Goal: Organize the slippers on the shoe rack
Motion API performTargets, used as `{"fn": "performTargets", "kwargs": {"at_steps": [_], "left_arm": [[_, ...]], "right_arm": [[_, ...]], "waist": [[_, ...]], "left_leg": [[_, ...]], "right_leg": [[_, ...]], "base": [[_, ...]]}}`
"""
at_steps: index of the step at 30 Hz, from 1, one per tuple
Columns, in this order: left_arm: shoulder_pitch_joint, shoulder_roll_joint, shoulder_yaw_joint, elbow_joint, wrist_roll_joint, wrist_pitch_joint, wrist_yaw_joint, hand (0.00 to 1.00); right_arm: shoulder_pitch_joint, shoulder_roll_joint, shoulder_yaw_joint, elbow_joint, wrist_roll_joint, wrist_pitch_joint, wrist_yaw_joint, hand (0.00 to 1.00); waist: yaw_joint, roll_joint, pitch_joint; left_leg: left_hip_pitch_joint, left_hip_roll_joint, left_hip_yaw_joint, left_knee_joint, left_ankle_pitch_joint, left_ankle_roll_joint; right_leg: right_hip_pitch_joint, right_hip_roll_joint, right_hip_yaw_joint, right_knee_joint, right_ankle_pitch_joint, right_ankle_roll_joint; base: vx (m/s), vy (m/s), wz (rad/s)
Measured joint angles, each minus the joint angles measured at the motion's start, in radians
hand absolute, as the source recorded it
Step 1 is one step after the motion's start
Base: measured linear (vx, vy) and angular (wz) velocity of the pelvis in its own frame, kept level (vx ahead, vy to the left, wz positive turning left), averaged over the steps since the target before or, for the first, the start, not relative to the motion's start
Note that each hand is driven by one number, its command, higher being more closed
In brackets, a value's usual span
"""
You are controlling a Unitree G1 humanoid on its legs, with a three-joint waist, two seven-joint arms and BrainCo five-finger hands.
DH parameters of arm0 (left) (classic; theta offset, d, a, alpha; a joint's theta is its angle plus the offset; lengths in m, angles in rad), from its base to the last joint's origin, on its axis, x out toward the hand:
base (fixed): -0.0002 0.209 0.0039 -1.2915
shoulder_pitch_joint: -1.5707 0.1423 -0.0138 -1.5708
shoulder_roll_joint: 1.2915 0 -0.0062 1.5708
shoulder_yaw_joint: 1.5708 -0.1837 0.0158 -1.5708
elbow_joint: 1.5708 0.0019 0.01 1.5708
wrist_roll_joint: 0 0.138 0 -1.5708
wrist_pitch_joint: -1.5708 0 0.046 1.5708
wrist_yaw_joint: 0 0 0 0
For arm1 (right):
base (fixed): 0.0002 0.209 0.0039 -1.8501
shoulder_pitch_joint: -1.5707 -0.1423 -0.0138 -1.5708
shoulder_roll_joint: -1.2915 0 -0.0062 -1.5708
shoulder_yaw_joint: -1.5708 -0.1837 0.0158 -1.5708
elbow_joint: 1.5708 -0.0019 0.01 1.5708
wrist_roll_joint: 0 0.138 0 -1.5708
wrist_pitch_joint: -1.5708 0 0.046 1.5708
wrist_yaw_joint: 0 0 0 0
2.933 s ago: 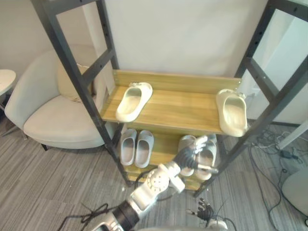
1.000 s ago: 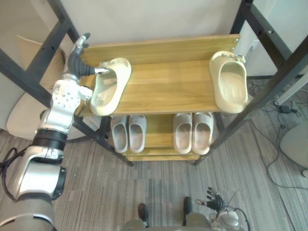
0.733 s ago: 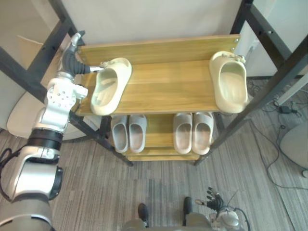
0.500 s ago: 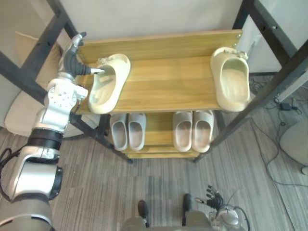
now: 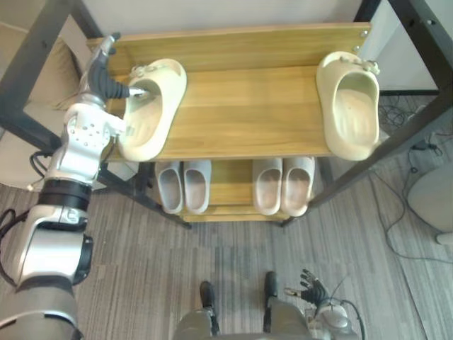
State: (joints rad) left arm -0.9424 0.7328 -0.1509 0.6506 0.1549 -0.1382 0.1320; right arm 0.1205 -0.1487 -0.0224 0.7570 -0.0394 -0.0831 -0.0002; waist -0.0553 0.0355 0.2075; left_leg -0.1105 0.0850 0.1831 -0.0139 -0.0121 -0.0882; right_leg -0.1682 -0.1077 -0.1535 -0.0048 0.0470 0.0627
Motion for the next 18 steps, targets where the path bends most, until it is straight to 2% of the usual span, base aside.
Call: {"fn": "performTargets", "kwargs": {"at_steps": [4,10,18], "left_arm": [[-0.029,0.0,0.0,0.011,0.0,0.001,0.0,1.0],[-0.03,-0.001,0.0,0.011,-0.002,0.001,0.0,1.0],[-0.057,-0.063,-0.001,0.008,-0.021,-0.001,0.0,1.0]], "right_arm": [[-0.004,0.002,0.0,-0.001,0.0,0.0,0.0,0.0],[-0.005,0.008,-0.001,-0.001,0.0,0.0,0.0,0.0],[-0.012,0.033,-0.004,0.0,0.0,0.001,-0.002,0.0]], "waist": [[-0.003,-0.01,0.01],[-0.003,-0.012,0.011],[-0.009,-0.03,0.021]], "left_leg": [[-0.011,-0.008,0.003,0.001,0.005,0.007],[-0.011,-0.012,0.012,0.001,0.006,0.008],[0.002,-0.019,0.014,0.0,0.009,0.012]], "right_leg": [[-0.013,-0.008,0.007,-0.001,0.014,0.004],[-0.005,-0.011,0.011,-0.028,0.034,0.007],[0.014,-0.016,0.011,-0.041,0.046,0.009]], "base": [[-0.05,0.015,-0.03],[0.0,0.004,-0.03],[0.0,0.0,-0.01]]}}
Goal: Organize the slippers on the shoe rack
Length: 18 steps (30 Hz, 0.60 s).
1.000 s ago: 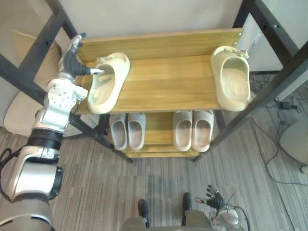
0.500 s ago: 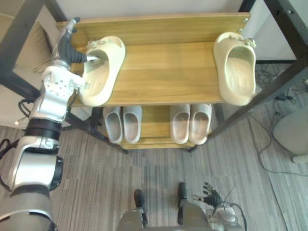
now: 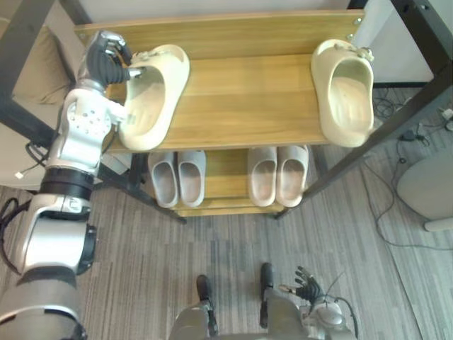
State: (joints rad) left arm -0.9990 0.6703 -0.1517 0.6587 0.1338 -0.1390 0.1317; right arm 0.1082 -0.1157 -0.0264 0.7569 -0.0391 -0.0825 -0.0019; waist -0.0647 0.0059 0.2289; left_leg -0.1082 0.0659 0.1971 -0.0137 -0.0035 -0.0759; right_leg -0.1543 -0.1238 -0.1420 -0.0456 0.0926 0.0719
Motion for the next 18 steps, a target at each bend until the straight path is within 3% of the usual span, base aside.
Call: {"fn": "performTargets", "kwargs": {"at_steps": [9,18], "left_arm": [[0.01,-0.079,0.0,-0.024,-0.051,0.005,0.007,1.0],[0.035,-0.216,-0.036,-0.112,-0.078,0.017,0.041,1.0]], "right_arm": [[0.001,0.003,-0.01,0.004,0.001,0.003,-0.009,0.0],[-0.001,0.006,-0.009,0.005,0.002,0.004,-0.01,0.0]], "waist": [[0.0,-0.004,0.0],[-0.018,-0.001,-0.002]], "left_leg": [[0.013,-0.011,-0.001,-0.003,0.004,0.005],[0.042,-0.029,-0.005,-0.022,0.009,0.012]], "right_leg": [[0.024,-0.008,-0.01,-0.023,0.016,0.001],[0.05,-0.024,-0.013,-0.031,0.018,0.005]], "base": [[-0.01,0.001,0.01],[0.0,0.004,0.01]]}}
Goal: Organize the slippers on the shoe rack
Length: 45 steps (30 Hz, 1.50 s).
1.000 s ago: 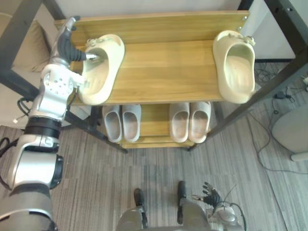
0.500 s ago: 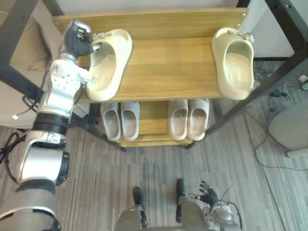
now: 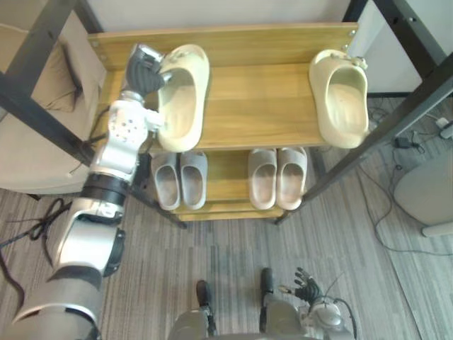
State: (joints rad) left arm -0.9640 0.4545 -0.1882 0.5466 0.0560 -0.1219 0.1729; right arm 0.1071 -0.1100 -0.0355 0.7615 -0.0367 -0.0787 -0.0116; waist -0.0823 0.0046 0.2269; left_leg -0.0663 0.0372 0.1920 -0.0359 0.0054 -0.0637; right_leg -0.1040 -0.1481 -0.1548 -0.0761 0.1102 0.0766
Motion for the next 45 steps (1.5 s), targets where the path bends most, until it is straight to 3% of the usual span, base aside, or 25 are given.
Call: {"fn": "performTargets", "kwargs": {"at_steps": [13,25,26,33,45], "left_arm": [[-0.021,-0.104,-0.069,0.006,-0.001,0.001,-0.001,1.0],[-0.168,-0.155,-0.086,0.16,0.0,0.012,-0.002,1.0],[-0.185,-0.155,-0.086,0.172,0.0,0.012,-0.002,0.0],[-0.239,-0.153,-0.077,0.235,0.0,0.019,-0.002,0.0],[-0.24,-0.15,-0.045,0.249,0.0,0.021,0.0,0.0]], "right_arm": [[-0.007,-0.008,-0.001,-0.002,0.001,-0.001,-0.004,0.0],[-0.006,-0.014,-0.024,-0.031,0.017,-0.001,-0.005,0.0],[-0.006,-0.017,-0.029,-0.032,0.018,-0.001,-0.005,0.0],[-0.006,-0.027,-0.039,-0.036,0.021,-0.001,-0.005,0.0],[-0.006,-0.03,-0.039,-0.035,0.039,-0.002,-0.007,0.0]], "waist": [[-0.033,0.025,-0.015],[-0.076,0.056,-0.016],[-0.077,0.062,-0.016],[-0.082,0.08,-0.01],[-0.083,0.084,-0.008]], "left_leg": [[-0.001,-0.009,0.005,-0.002,0.003,0.004],[-0.011,-0.015,0.04,-0.021,0.005,0.008],[-0.02,-0.015,0.041,-0.02,0.006,0.008],[-0.031,-0.015,0.046,-0.02,0.006,0.009],[-0.037,-0.016,0.045,-0.02,0.006,0.009]], "right_leg": [[-0.006,-0.008,0.01,0.0,0.005,0.007],[-0.05,-0.009,0.052,0.003,0.01,0.014],[-0.059,-0.009,0.054,0.003,0.012,0.015],[-0.076,-0.008,0.063,0.003,0.014,0.015],[-0.082,-0.008,0.067,0.003,0.016,0.016]], "base": [[0.0,0.002,-0.01],[0.0,-0.004,-0.09],[0.0,-0.006,-0.1],[0.0,-0.009,-0.04],[0.0,-0.002,0.0]]}}
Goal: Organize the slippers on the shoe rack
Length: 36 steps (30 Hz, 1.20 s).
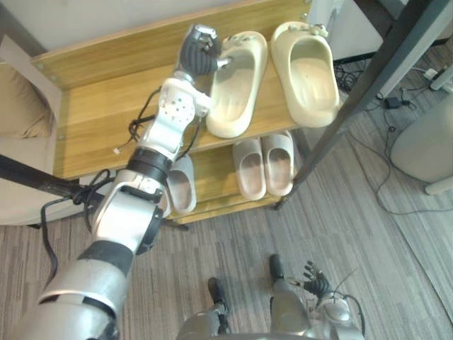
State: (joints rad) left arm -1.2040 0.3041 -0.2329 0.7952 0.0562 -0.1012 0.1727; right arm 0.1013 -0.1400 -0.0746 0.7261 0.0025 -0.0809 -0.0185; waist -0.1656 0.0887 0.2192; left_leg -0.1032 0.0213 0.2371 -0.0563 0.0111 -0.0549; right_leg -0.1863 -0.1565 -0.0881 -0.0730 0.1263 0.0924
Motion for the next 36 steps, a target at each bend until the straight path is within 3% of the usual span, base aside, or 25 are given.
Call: {"fn": "performTargets", "kwargs": {"at_steps": [21,36], "left_arm": [[0.067,-0.032,-0.033,-0.244,-0.072,-0.02,0.004,0.0],[0.318,-0.104,0.011,-0.426,-0.296,-0.053,0.02,0.0]], "right_arm": [[0.0,-0.01,0.002,0.017,-0.001,-0.001,-0.001,0.0],[0.016,-0.024,0.002,0.04,-0.002,0.003,-0.001,0.0]], "waist": [[0.002,-0.001,0.002],[0.012,0.0,0.001]], "left_leg": [[0.02,0.0,-0.053,-0.01,0.011,0.008],[0.039,-0.008,-0.08,-0.012,0.014,0.012]], "right_leg": [[0.049,-0.008,-0.056,-0.008,-0.002,0.001],[0.084,-0.017,-0.075,-0.011,-0.006,0.005]], "base": [[-0.01,-0.01,0.07],[-0.01,0.0,0.05]]}}
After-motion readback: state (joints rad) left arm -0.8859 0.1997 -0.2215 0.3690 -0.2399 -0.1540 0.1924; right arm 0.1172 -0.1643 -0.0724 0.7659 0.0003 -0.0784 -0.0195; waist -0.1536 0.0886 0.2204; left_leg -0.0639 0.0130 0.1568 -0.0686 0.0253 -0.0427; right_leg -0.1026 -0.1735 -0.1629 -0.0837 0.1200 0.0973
